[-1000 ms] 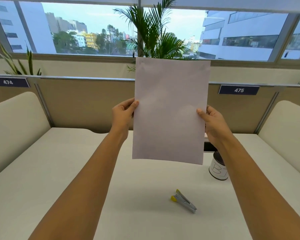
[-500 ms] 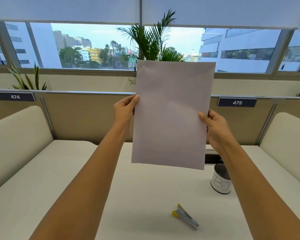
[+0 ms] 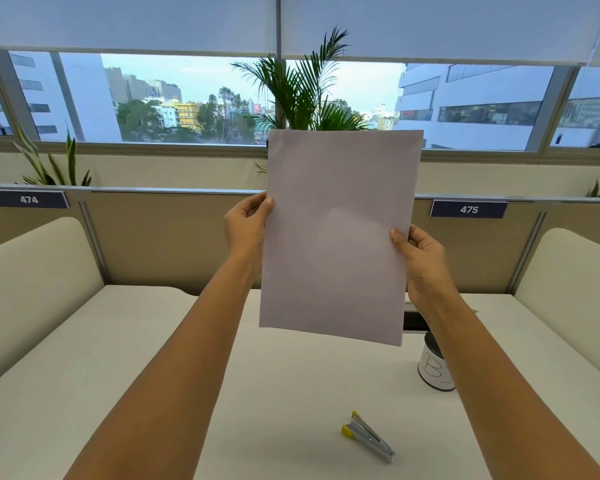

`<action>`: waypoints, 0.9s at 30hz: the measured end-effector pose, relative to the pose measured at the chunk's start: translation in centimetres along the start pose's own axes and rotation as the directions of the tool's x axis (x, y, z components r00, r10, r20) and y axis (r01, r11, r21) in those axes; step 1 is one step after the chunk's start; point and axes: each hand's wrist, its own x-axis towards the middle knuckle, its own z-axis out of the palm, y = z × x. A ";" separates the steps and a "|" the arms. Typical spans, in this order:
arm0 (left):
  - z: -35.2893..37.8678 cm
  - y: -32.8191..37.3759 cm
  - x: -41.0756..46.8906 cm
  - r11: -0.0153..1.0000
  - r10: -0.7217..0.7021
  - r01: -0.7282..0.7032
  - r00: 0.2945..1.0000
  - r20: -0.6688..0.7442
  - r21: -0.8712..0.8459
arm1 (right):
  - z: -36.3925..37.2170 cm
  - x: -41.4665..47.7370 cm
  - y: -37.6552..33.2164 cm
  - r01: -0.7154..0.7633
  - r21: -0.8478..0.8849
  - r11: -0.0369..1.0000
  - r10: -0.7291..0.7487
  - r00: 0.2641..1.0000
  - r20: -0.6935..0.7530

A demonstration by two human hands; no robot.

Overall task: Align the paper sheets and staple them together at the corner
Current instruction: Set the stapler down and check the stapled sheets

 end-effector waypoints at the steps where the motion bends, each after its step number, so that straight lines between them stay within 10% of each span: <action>1: 0.0 0.1 -0.1 1.000 0.006 -0.006 1.000 -0.004 0.011 | 0.0 0.0 -0.1 -0.004 0.002 1.000 0.004 1.000 0.001; 9: 0.9 0.4 -1.3 0.942 0.238 -0.206 0.967 -0.094 0.265 | 1.1 -0.6 -0.4 0.150 -0.007 0.989 -0.149 0.982 -0.118; 13: 3.0 1.1 -3.1 0.949 0.220 -0.241 0.968 0.123 0.203 | 2.8 -1.7 0.1 0.360 -0.274 0.892 -0.411 0.897 -0.162; 20: 5.5 2.8 -4.4 1.000 -0.005 0.001 0.952 0.306 0.013 | 6.3 -3.7 3.1 0.655 -0.651 0.384 -0.748 0.633 0.197; 27: 3.1 3.2 -3.4 1.000 0.018 -0.010 0.926 0.376 -0.022 | 6.3 -4.4 3.3 0.707 -0.605 0.366 -0.606 0.675 0.421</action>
